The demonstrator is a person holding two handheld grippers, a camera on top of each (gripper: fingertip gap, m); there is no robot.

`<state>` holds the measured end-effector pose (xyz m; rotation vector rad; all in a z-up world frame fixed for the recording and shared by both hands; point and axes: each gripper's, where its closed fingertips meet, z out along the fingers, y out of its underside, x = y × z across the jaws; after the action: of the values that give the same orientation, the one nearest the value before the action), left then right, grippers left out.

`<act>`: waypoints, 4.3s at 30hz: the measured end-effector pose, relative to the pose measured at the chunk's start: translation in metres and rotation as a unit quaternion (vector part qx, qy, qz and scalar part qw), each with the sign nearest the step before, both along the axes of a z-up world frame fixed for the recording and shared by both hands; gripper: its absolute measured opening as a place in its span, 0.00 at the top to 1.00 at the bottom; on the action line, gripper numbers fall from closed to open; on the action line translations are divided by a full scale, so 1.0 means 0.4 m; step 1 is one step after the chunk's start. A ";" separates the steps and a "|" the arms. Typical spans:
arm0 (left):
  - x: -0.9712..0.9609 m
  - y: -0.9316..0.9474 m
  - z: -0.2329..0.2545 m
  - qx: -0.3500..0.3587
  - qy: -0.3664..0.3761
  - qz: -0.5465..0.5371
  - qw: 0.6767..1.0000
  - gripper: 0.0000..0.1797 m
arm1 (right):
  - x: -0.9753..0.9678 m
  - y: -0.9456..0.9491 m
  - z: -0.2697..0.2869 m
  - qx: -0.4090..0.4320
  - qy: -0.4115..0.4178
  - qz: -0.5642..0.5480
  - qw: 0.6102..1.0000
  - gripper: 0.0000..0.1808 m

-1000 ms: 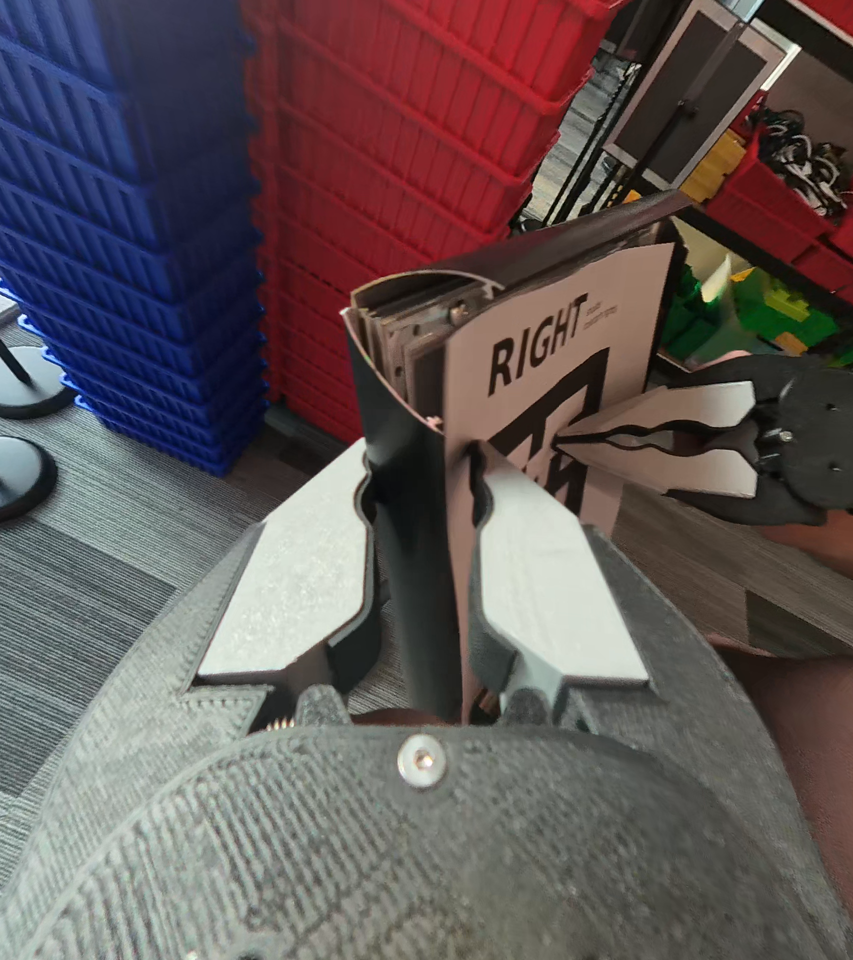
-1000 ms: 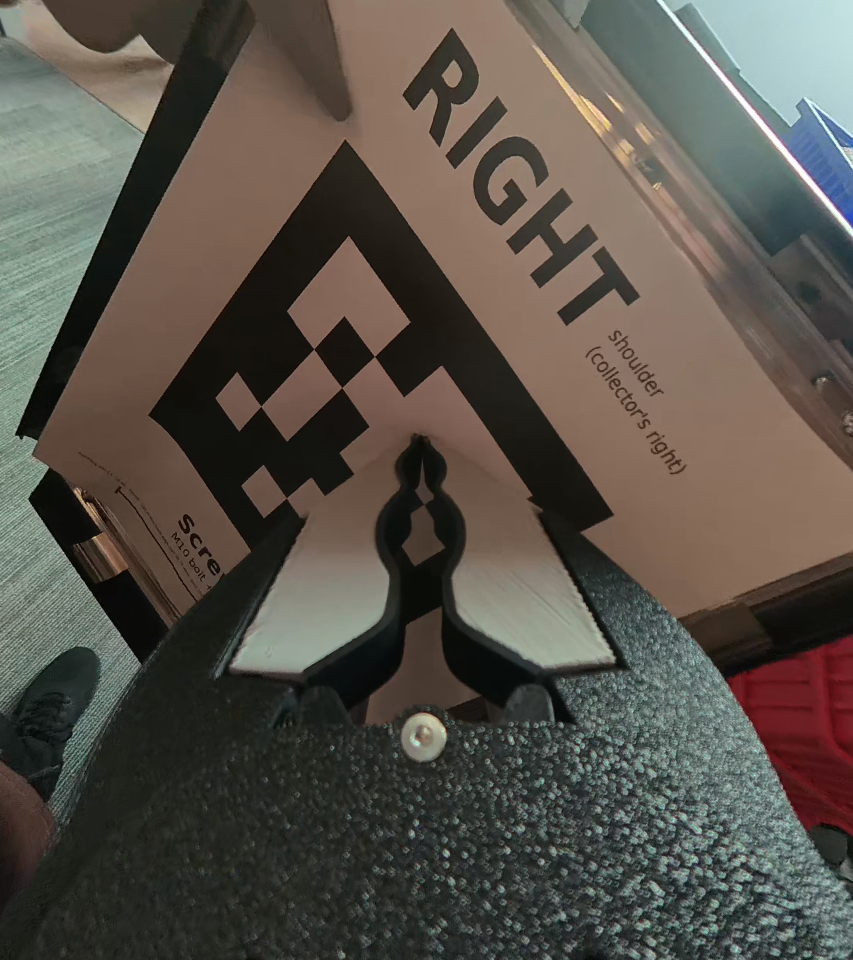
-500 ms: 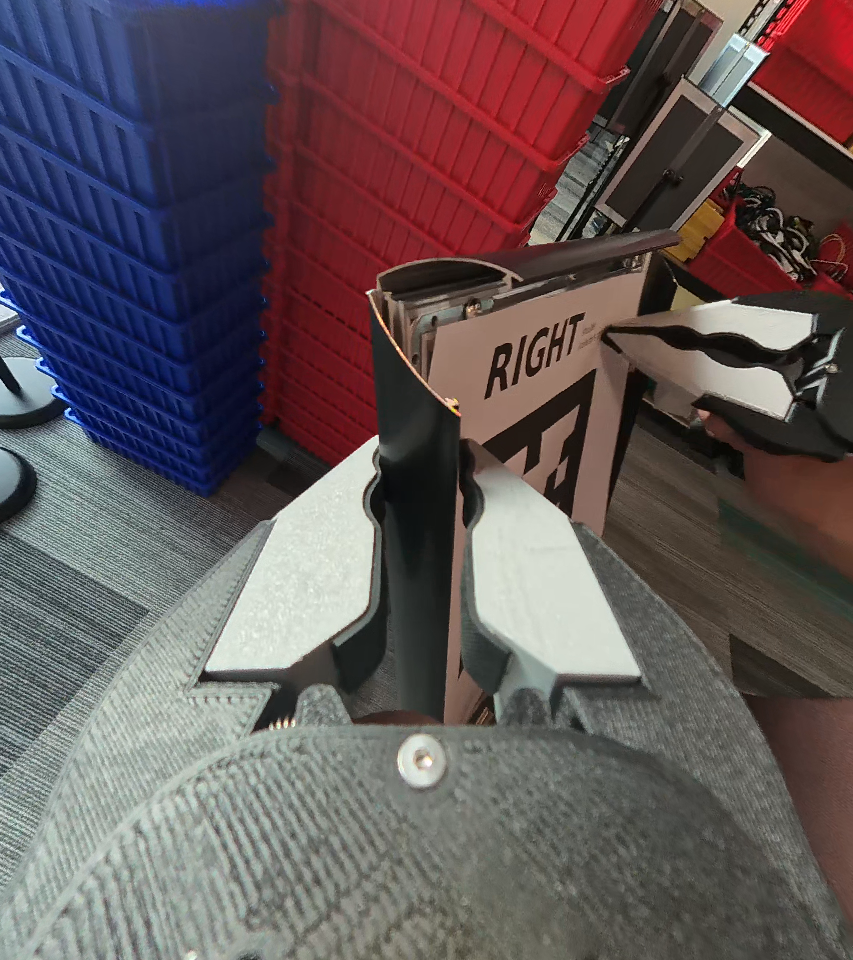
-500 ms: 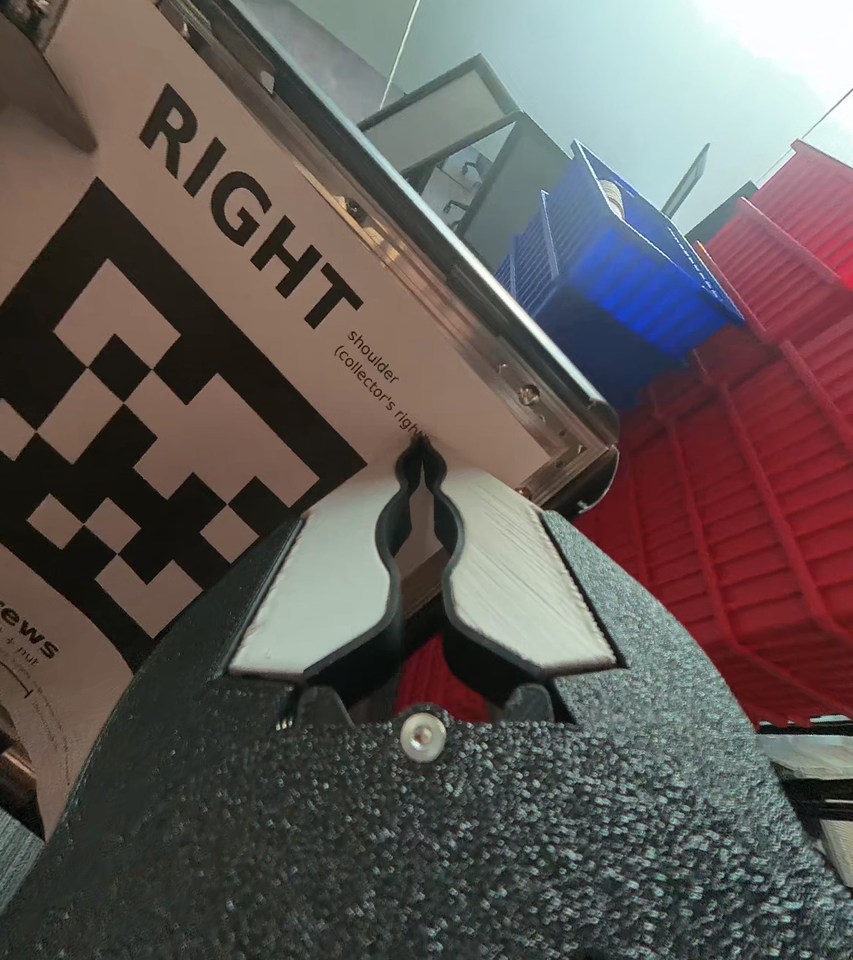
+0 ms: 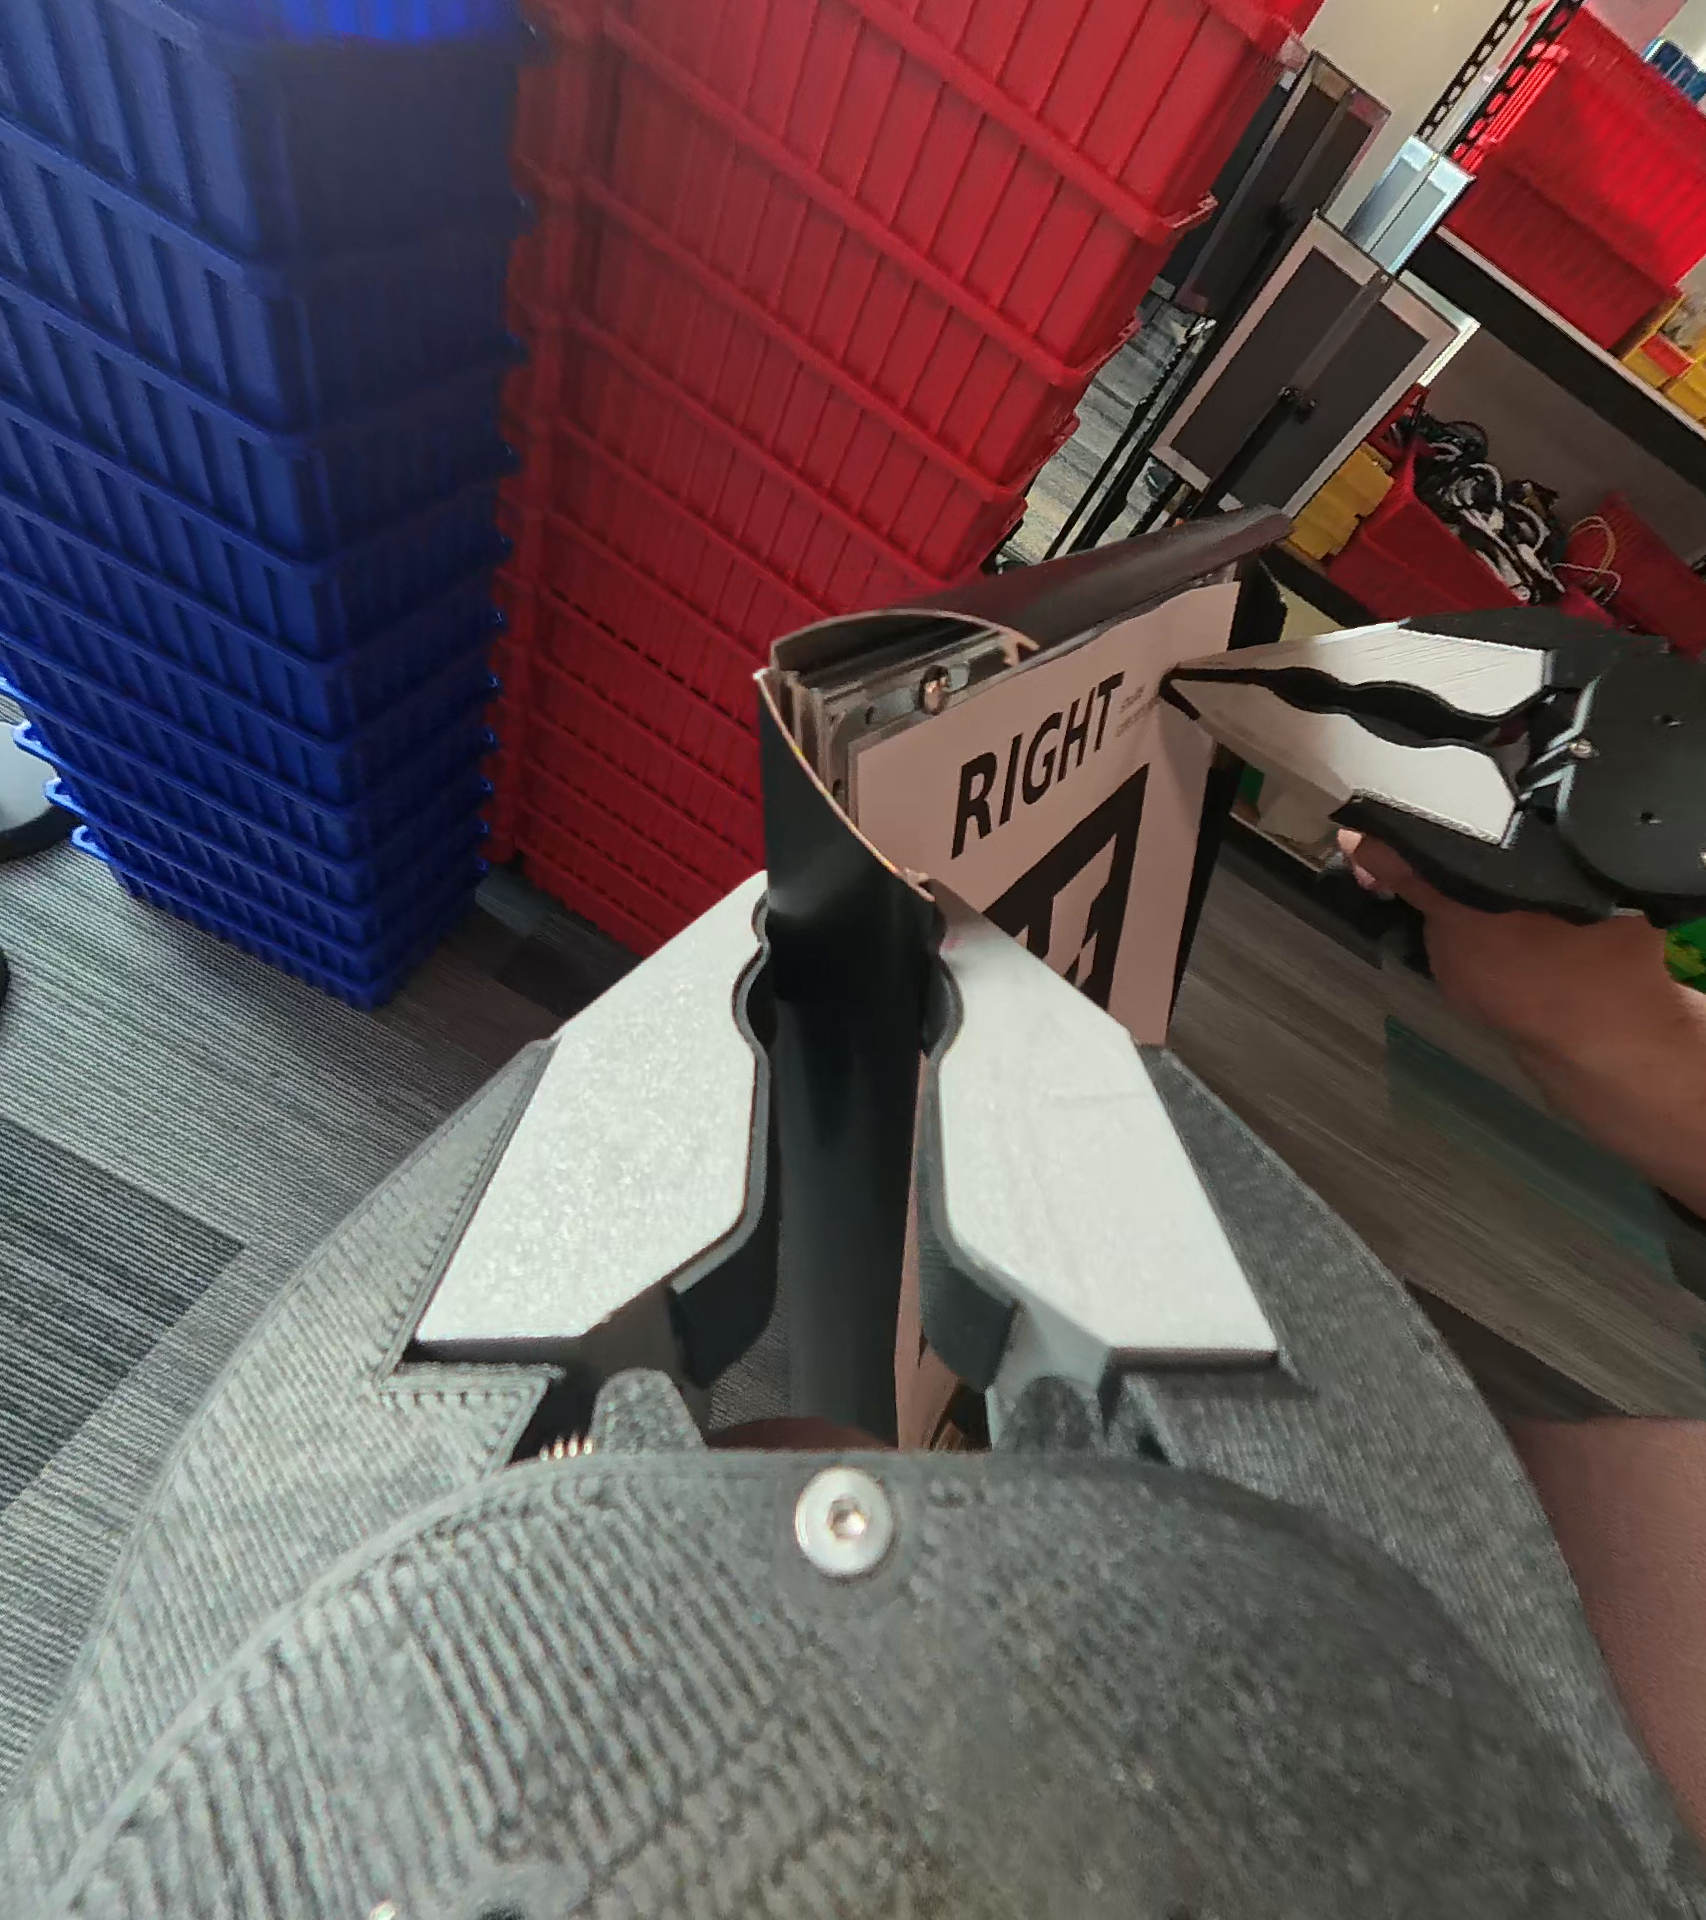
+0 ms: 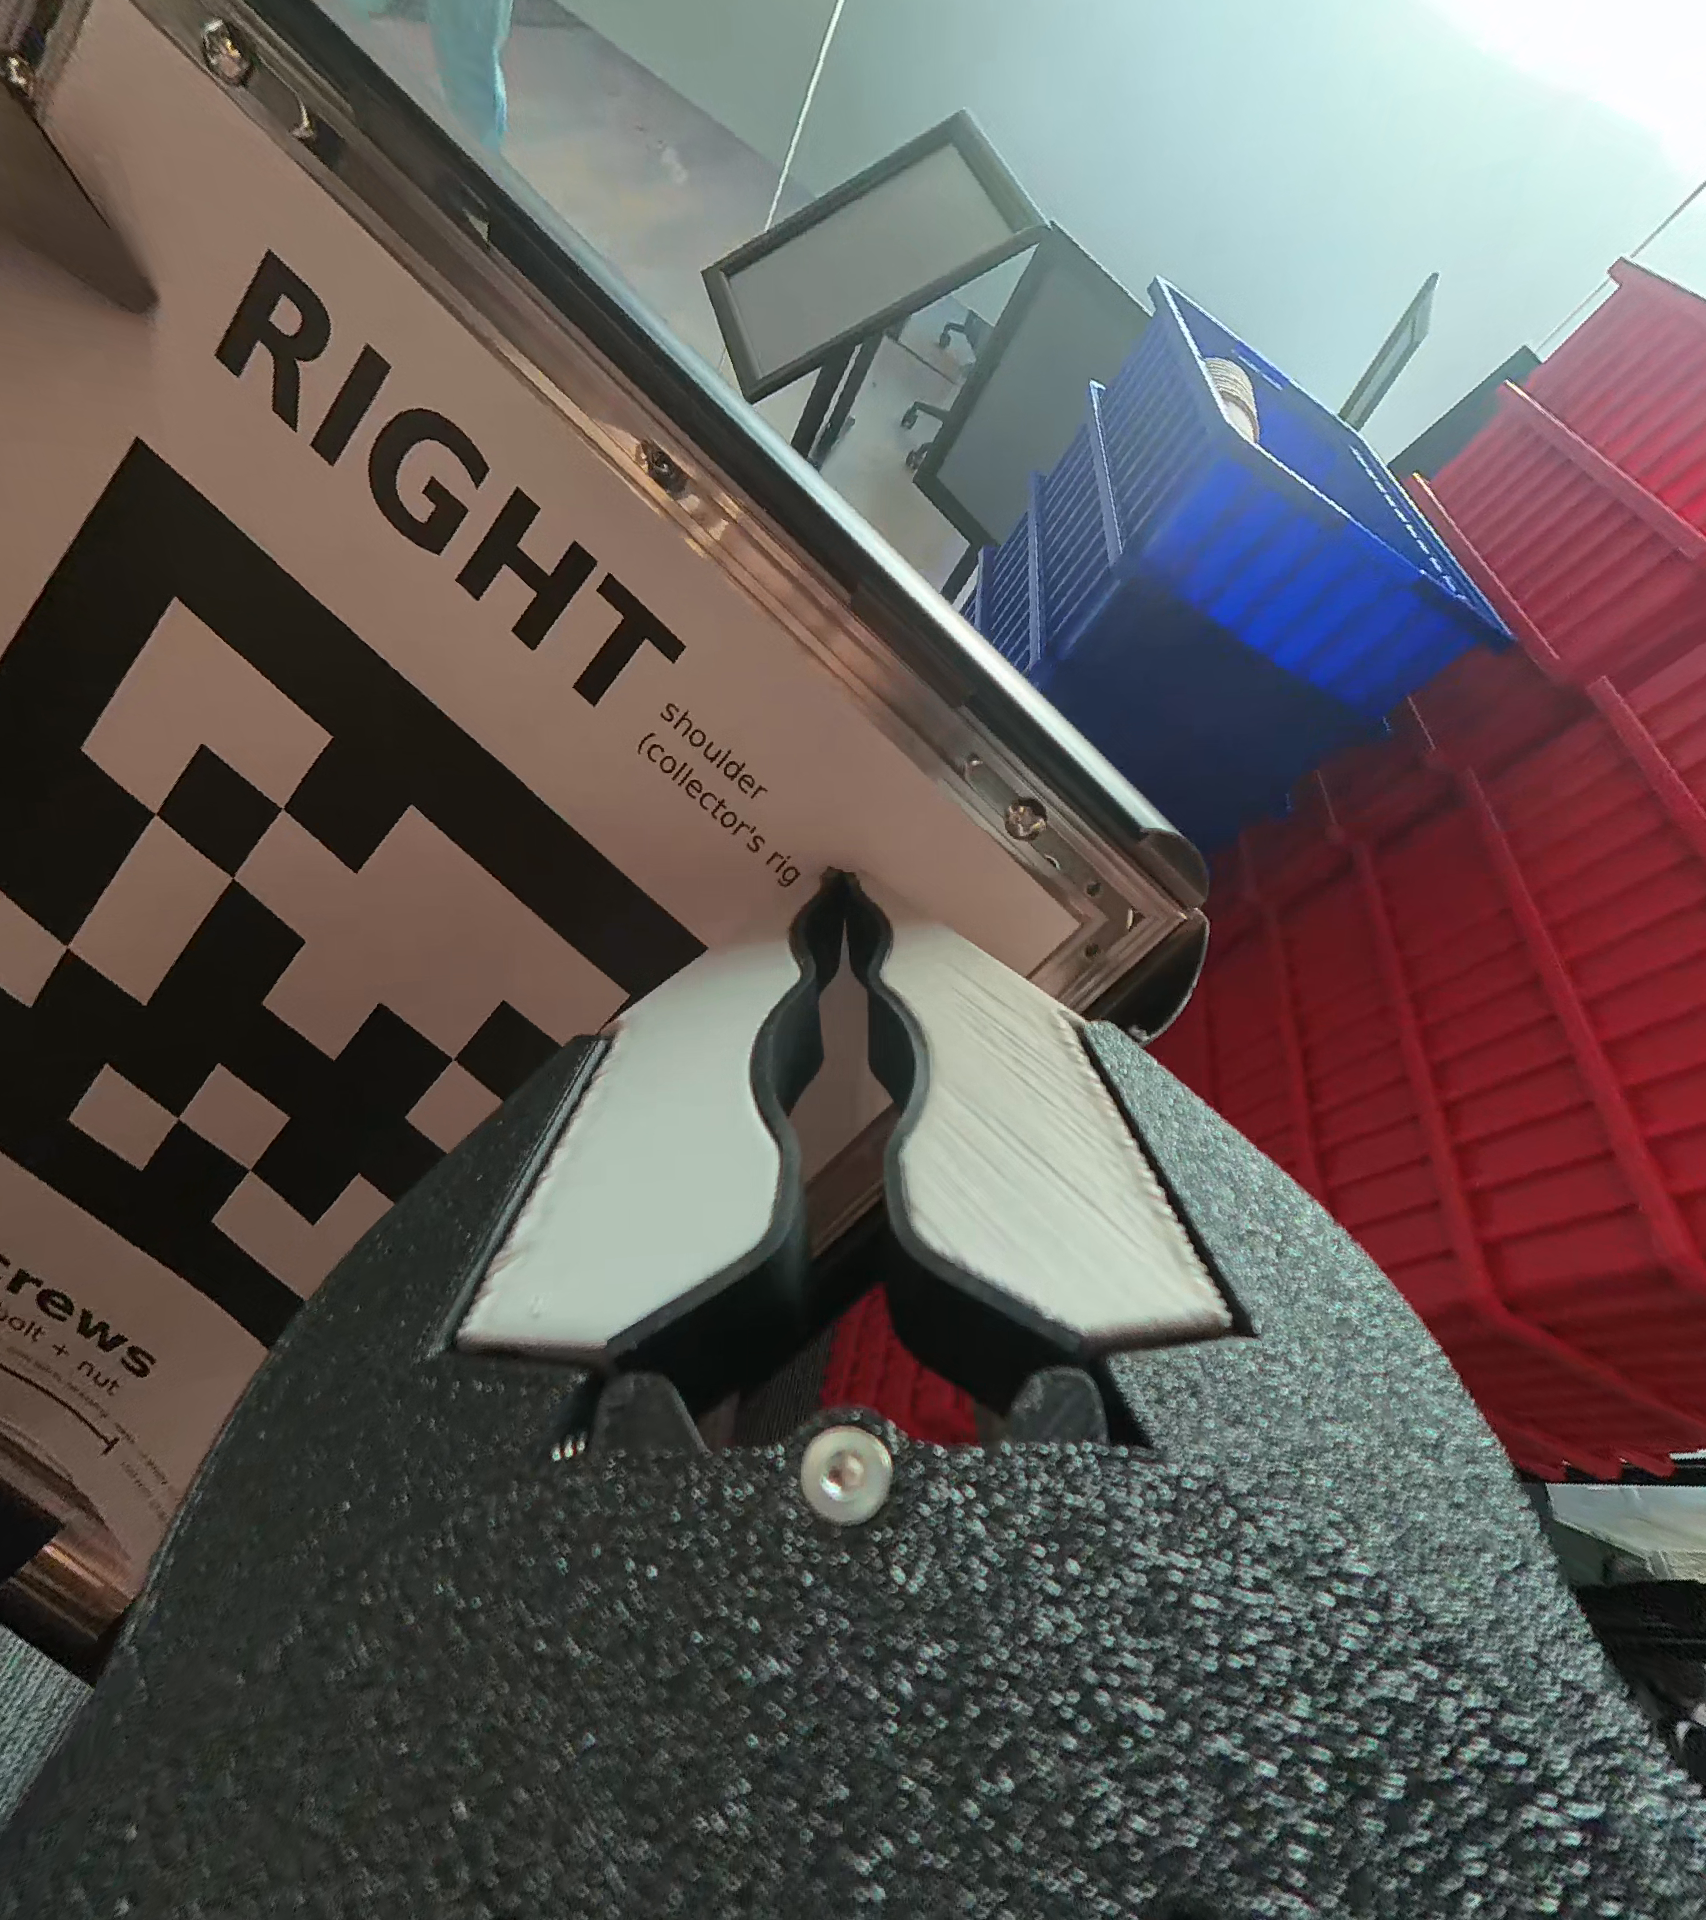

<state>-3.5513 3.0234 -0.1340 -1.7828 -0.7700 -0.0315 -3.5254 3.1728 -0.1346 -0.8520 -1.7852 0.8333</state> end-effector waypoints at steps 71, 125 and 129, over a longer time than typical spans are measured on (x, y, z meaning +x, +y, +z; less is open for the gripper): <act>0.005 0.020 0.008 0.000 0.031 0.029 0.999 0.88 | -0.029 -0.134 0.097 -0.166 -0.670 0.334 0.642 0.88; 0.005 -0.010 0.006 0.012 0.030 0.059 0.998 0.87 | -0.018 -0.044 0.217 -0.164 -0.273 0.252 0.914 0.85; 0.005 -0.023 0.005 0.019 0.022 0.065 0.997 0.87 | 0.046 0.082 0.123 -0.270 -0.257 0.215 0.903 0.74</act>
<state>-3.5494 3.0142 -0.1321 -1.6883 -0.8457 0.0782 -3.5071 3.2058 -0.0853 -1.1226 -2.2948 1.5548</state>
